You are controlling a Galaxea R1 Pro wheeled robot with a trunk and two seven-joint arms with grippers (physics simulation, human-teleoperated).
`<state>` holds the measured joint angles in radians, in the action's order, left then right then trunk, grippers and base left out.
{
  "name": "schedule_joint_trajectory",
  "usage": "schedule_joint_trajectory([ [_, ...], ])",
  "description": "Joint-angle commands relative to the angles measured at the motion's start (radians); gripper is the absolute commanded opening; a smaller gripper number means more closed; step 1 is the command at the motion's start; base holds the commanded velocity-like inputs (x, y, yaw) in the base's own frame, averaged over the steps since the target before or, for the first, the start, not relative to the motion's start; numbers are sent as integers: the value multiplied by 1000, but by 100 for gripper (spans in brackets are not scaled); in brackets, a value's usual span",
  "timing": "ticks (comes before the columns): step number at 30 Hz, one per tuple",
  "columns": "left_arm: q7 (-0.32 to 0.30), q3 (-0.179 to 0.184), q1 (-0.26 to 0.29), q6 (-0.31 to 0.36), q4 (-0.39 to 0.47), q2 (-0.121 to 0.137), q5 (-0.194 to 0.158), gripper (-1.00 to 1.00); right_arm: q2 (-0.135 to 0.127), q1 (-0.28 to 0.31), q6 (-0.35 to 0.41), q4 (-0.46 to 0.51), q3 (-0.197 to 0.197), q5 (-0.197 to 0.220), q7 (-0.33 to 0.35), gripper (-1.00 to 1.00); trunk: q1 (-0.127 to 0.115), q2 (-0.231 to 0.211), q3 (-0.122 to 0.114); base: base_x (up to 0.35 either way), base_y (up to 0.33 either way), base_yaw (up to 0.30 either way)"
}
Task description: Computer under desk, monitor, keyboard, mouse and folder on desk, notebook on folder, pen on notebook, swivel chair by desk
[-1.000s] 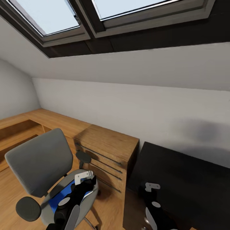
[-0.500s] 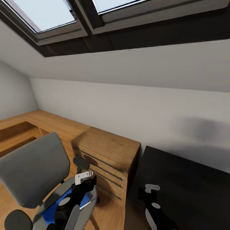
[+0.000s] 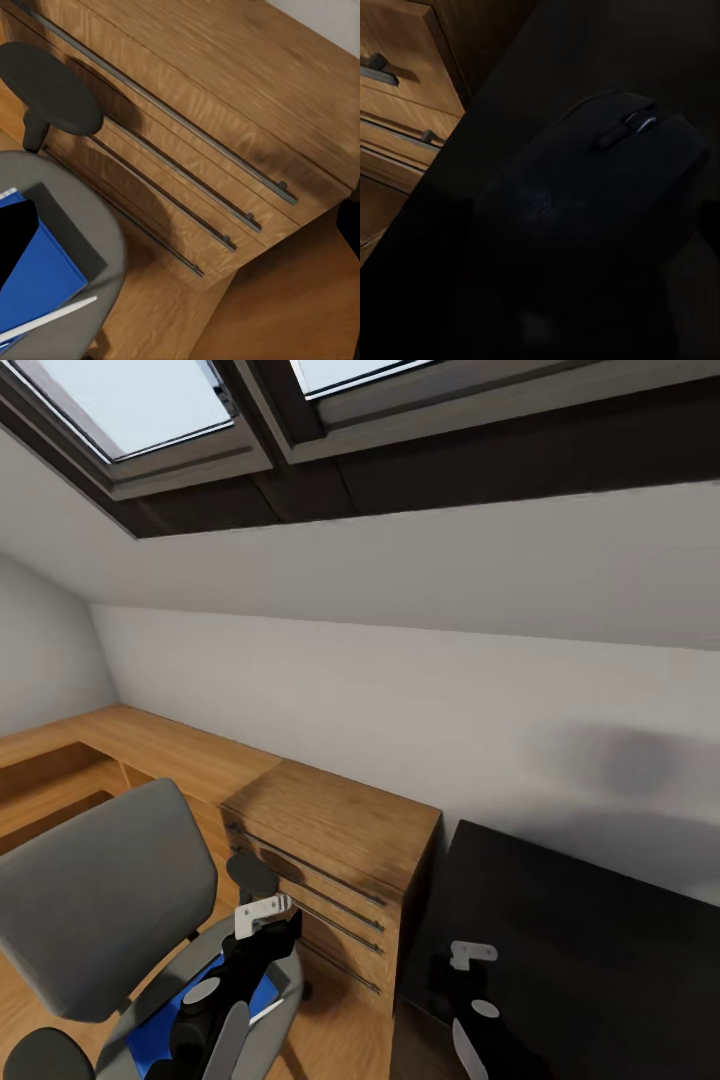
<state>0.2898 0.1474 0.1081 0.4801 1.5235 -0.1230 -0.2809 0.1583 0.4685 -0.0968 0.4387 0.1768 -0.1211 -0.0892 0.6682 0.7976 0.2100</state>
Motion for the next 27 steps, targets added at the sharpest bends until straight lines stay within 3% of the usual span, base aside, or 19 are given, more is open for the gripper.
schedule_joint_trajectory([
  [1, 9, 1, 1, 3, 1, 0, -11, 100, 2, 1, -3, -1, 6, -11, 0, -100, 0, 1, 1, 0, 0, 0],
  [3, 9, 1, 1, 3, 1, 0, -11, 100, 2, 1, -3, -1, 6, -11, 2, -100, 0, 1, 1, 0, 0, 0],
  [8, 9, 2, 1, 3, 1, 0, -11, 100, 1, 1, -4, -2, -69, -10, 3, -100, 0, 1, 1, 0, 0, 0],
  [11, 9, 3, 1, 3, 1, 0, -11, 100, 1, 1, -4, -2, -82, -9, 3, -100, 0, 1, 1, 0, 0, 0],
  [26, 10, 4, 1, 2, 1, -1, -10, 100, 1, 1, -4, -2, -86, -9, 3, -100, 0, 1, 1, 0, 0, 0],
  [27, 11, 4, 1, 2, 1, -1, -10, 100, 1, 1, -4, -2, -86, -9, 3, 100, 0, 1, 1, 0, 0, 0],
])
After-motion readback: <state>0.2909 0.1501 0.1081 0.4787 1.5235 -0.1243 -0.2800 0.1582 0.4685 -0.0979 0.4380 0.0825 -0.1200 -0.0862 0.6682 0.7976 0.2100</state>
